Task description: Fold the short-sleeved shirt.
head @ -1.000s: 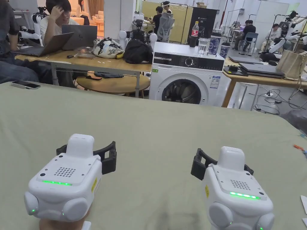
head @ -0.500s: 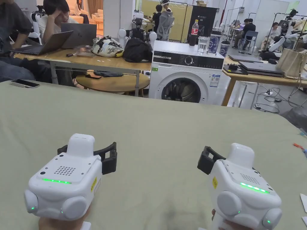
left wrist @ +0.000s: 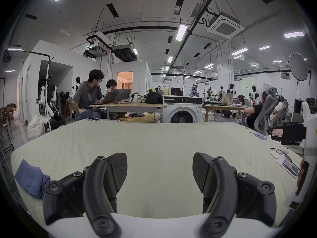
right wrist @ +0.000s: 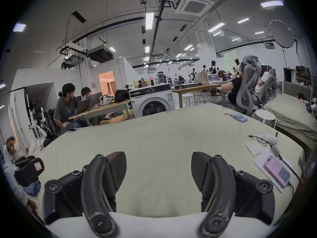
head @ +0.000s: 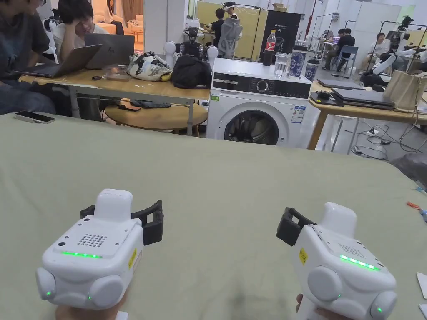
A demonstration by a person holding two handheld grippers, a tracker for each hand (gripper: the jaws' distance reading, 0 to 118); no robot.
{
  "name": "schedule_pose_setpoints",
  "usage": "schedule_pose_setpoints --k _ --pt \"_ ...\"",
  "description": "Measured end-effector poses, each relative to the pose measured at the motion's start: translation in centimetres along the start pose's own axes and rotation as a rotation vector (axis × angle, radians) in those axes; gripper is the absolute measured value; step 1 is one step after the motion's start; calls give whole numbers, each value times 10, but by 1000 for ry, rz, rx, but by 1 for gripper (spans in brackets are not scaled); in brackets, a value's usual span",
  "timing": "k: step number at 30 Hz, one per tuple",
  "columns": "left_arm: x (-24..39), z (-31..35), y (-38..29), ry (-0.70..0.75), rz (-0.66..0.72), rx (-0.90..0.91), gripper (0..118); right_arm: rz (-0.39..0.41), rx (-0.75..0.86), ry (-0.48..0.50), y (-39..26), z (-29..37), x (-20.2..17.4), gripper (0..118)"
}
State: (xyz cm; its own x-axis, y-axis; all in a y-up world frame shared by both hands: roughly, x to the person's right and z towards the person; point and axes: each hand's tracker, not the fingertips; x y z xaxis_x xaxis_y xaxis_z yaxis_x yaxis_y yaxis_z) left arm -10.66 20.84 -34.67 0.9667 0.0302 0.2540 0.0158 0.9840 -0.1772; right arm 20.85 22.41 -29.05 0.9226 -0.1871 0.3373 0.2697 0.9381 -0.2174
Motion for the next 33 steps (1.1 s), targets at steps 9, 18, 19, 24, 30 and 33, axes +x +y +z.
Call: schedule_pose_setpoints --k 9,18,19,24,30,33 --pt "2 0 5 3 -20 8 79 43 11 -103 -1 -4 -10 80" --pt "3 -2 4 1 -42 -9 79 72 17 -126 -1 -12 -14 80" --pt "2 -2 4 1 -42 -9 79 74 20 -129 0 -6 -19 80" --pt "2 -3 6 8 -27 -8 79 97 15 -141 0 -9 -22 80" --pt "2 -5 7 6 -28 -11 79 108 -8 -87 2 -11 -21 80" --pt "2 -6 6 5 -31 -13 79 24 -70 2 6 -10 -15 80"
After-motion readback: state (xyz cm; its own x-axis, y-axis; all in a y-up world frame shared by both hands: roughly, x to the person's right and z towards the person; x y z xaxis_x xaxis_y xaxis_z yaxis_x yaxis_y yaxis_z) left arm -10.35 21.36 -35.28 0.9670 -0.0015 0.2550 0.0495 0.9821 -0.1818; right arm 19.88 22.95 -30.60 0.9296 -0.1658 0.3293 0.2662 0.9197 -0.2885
